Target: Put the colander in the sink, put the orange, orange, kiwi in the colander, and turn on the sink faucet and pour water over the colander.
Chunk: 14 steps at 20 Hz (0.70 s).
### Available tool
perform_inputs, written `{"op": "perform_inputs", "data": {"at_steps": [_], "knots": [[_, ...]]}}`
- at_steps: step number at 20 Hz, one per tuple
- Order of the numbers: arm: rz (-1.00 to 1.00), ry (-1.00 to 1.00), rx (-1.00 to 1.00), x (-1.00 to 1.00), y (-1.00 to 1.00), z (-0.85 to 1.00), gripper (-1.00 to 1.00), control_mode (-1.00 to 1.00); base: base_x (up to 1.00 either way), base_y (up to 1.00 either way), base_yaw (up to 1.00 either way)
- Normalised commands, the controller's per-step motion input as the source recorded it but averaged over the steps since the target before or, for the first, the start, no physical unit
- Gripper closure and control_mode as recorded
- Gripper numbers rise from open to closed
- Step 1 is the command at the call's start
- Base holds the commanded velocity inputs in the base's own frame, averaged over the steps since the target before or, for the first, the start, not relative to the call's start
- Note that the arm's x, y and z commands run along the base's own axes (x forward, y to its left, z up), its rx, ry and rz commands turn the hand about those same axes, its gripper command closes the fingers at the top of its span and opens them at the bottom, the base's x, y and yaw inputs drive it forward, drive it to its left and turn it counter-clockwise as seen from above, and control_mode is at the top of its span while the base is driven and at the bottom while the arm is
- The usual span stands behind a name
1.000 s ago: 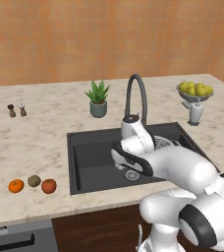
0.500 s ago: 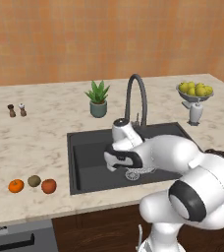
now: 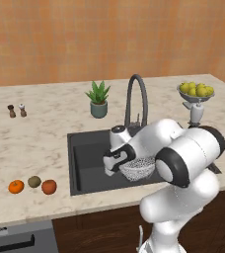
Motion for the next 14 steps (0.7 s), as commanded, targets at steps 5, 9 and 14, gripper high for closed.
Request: {"op": "perform_inputs", "data": {"at_steps": [5, 9, 14], "knots": [[0.00, 0.01, 0.00, 0.13, 0.06, -0.63, 1.00, -1.00, 0.00, 0.00, 0.00], [0.00, 0.00, 0.00, 0.27, 0.00, -0.49, 1.00, -1.00, 0.00, 0.00, 0.00], [0.00, -0.04, 0.00, 0.33, 0.00, -0.21, 1.00, -1.00, 0.00, 0.00, 0.00]]}}
